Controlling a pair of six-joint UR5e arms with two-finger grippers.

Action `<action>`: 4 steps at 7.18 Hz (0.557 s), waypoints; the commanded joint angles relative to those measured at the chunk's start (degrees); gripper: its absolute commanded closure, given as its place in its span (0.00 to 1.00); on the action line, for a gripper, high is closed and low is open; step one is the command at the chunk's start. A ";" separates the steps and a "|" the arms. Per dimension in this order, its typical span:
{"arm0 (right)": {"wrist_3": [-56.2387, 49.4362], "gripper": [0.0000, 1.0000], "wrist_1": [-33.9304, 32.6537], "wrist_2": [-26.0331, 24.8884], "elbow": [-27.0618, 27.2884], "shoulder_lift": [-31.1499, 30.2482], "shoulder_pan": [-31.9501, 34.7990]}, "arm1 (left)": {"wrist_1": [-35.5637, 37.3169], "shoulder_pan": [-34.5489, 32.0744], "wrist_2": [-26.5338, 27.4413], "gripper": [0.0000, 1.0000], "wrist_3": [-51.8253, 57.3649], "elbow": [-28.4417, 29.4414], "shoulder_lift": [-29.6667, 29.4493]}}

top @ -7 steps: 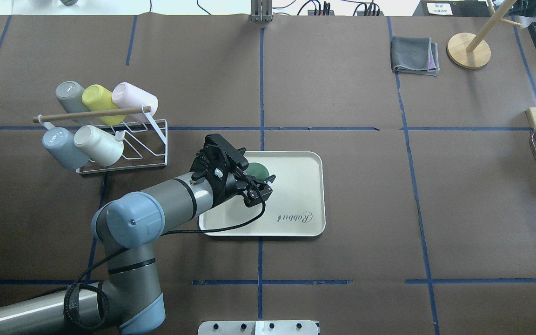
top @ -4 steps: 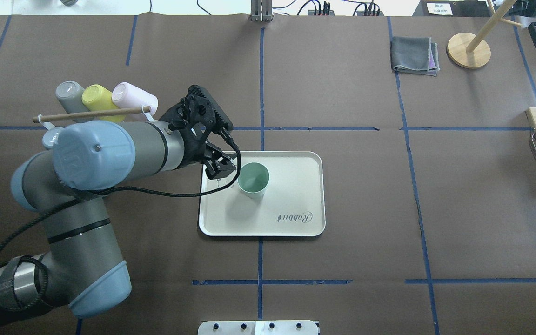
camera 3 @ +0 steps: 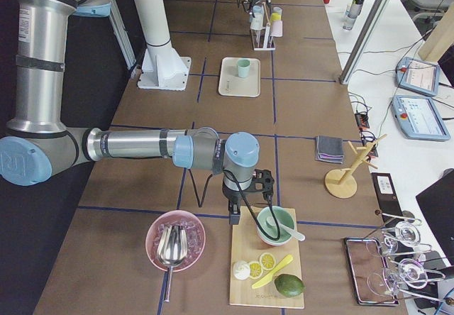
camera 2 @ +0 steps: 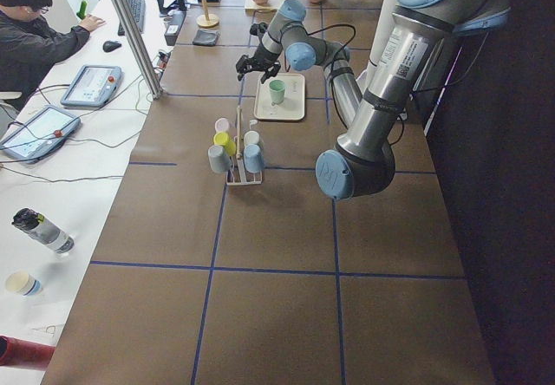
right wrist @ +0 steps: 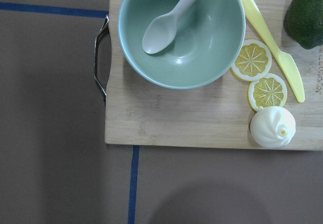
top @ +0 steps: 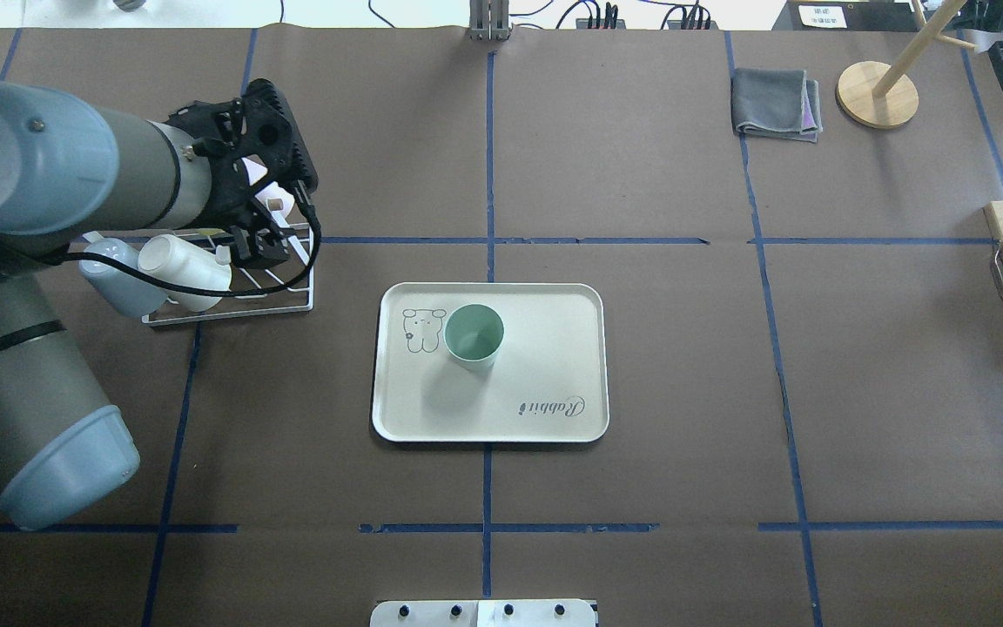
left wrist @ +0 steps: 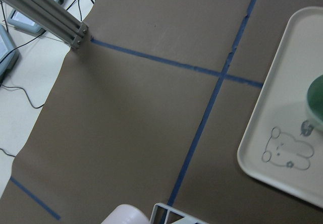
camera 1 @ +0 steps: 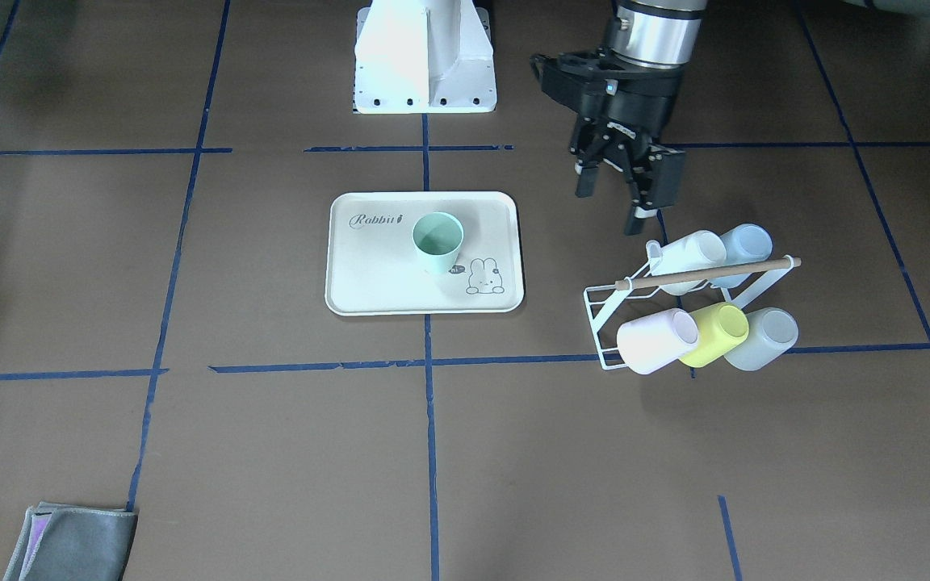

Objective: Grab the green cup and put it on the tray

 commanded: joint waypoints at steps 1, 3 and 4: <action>-0.06 0.00 0.61 -0.09 -0.55 0.02 0.01 | 0.65 -7.59 -4.78 0.01 3.57 0.40 4.44; 0.02 0.00 0.62 -0.09 -0.73 0.02 -0.17 | 0.65 -21.19 -20.99 0.01 3.75 6.86 7.43; 0.02 0.00 0.62 -0.09 -0.73 0.02 0.01 | 0.74 -27.26 -26.91 0.00 4.10 11.61 8.66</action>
